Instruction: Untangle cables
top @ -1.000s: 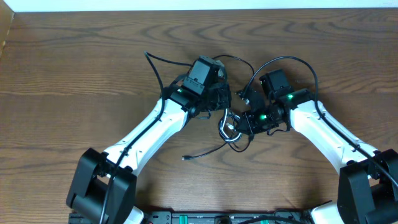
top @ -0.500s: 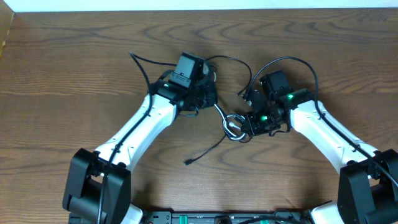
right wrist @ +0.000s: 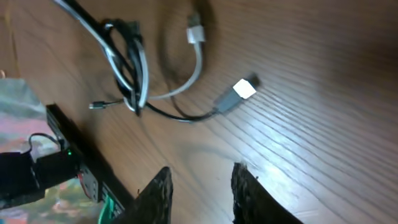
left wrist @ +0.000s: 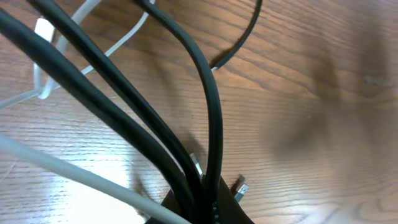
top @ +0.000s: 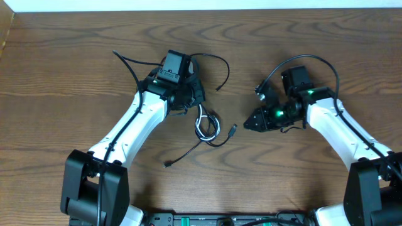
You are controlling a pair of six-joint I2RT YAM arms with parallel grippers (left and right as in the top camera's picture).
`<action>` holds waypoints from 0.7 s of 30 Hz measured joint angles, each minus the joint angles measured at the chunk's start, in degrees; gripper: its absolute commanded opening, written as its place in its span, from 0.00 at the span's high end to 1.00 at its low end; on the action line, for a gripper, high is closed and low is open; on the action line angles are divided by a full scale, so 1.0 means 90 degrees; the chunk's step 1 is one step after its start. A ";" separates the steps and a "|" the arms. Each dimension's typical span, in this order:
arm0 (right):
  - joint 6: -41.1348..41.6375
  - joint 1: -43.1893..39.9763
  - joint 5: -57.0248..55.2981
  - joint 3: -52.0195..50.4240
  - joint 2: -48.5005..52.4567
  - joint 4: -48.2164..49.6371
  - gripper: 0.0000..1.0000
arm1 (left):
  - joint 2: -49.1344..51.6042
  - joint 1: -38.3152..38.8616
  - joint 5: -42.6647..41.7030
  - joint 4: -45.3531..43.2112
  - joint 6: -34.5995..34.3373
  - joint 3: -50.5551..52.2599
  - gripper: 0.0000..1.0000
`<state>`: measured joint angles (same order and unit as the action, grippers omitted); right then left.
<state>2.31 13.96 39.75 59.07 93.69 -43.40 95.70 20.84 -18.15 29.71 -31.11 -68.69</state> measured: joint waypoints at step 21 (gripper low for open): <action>0.1875 0.0906 -0.1200 0.0000 0.0000 0.1003 0.87 | -0.0002 0.0029 -0.1282 -0.1467 -0.1375 0.0000 0.93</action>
<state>19.18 22.11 28.95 59.07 93.69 -34.37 95.68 21.10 -29.69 16.51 -43.48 -68.69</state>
